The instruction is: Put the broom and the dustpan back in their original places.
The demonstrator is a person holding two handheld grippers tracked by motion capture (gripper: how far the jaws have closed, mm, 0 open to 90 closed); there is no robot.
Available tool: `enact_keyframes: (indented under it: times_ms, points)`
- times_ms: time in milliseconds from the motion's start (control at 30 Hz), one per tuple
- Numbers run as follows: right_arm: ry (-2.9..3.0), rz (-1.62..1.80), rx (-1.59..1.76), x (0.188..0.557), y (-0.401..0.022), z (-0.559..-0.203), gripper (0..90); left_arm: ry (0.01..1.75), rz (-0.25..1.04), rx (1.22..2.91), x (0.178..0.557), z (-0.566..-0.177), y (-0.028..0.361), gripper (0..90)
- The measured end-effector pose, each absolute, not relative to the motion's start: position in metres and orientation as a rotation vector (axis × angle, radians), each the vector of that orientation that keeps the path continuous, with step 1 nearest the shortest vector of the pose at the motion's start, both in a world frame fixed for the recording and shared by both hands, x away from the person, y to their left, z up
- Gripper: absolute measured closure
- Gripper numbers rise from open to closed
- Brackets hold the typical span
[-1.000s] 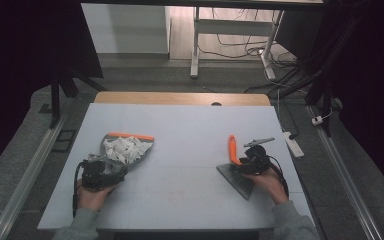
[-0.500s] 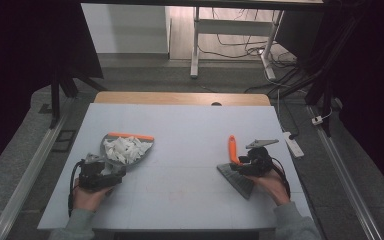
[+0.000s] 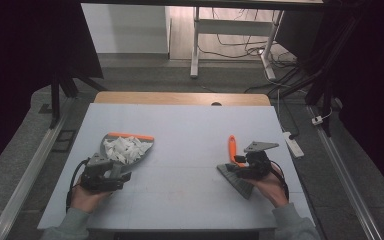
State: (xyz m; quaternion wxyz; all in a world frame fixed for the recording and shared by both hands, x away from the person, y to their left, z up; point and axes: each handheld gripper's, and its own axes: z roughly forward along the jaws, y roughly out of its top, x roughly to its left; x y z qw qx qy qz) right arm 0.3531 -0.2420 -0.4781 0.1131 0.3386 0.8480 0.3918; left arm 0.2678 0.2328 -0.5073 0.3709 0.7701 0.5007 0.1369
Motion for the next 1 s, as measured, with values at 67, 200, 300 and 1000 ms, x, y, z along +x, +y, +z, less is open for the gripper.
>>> enact_keyframes:
  times_ms: [67, 200, 300, 1000]
  points:
    - [2.483, 1.158, 0.983, 0.351, -0.240, -0.478, 47.5, 1.254, 0.350, 1.989, 0.268, -0.508, 0.231, 19.2]
    - [2.486, 1.158, 0.962, 0.345, -0.235, -0.479, 47.5, 1.182, 0.339, 2.005, 0.267, -0.507, 0.227, 19.2]
    - [2.495, 1.162, 0.935, 0.340, -0.231, -0.480, 47.5, 1.126, 0.345, 2.021, 0.264, -0.506, 0.223, 19.2]
    - [2.577, 1.187, 0.816, 0.306, -0.232, -0.494, 46.3, 0.967, 0.274, 2.086, 0.237, -0.515, 0.204, 19.2]
